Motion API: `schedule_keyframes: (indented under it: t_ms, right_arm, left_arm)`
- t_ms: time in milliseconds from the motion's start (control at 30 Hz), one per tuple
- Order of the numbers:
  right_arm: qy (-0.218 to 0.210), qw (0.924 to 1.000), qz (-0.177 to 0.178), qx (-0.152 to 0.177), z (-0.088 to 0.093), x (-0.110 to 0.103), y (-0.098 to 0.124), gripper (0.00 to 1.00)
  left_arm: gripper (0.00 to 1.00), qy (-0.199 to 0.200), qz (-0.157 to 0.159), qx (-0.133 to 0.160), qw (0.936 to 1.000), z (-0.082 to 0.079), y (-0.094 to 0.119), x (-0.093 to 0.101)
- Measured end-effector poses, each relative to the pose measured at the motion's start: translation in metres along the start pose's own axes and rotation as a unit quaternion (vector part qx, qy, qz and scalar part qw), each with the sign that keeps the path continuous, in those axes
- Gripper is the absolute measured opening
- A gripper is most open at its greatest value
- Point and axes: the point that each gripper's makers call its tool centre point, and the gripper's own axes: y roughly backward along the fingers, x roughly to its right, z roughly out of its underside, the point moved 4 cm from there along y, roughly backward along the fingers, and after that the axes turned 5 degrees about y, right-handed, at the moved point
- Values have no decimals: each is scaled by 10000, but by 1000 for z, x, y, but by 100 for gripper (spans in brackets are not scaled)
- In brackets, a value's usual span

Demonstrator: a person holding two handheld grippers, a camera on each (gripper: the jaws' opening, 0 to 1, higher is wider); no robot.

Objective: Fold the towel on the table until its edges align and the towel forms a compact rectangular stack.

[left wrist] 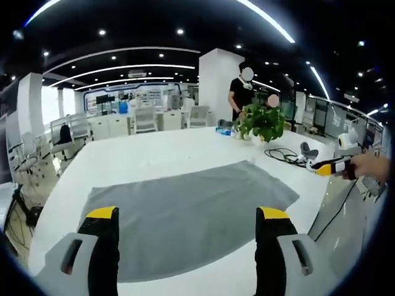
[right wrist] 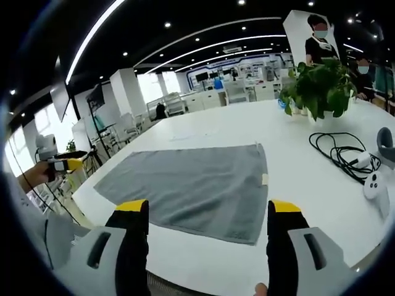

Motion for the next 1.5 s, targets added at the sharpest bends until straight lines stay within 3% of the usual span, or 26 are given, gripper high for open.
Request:
schedule_keyframes:
  t_ms: [367, 867, 1000, 1200, 1367, 1500]
  right_arm:
    - [243, 9995, 117, 148, -30, 22, -4, 79]
    - [780, 9969, 2, 140, -72, 39, -9, 78]
    - [849, 9962, 13, 173, -82, 49, -13, 77]
    - [862, 9960, -70, 229, -94, 59, -24, 76]
    - [835, 9960, -42, 328, -100, 66, -35, 73]
    - [793, 9963, -88, 307, -103, 73, -47, 73]
  left_arm:
    - [94, -322, 678, 107, 9971, -21, -30, 43]
    - [94, -872, 1431, 164, 9857, -38, -65, 106]
    - [93, -964, 1734, 217, 9799, -39, -78, 128]
    - [93, -1146, 1993, 27, 9732, -33, -97, 152]
    - [91, -1539, 2431, -158, 9576, -25, -108, 184]
    - [90, -1649, 2625, -268, 9504, -17, -119, 208]
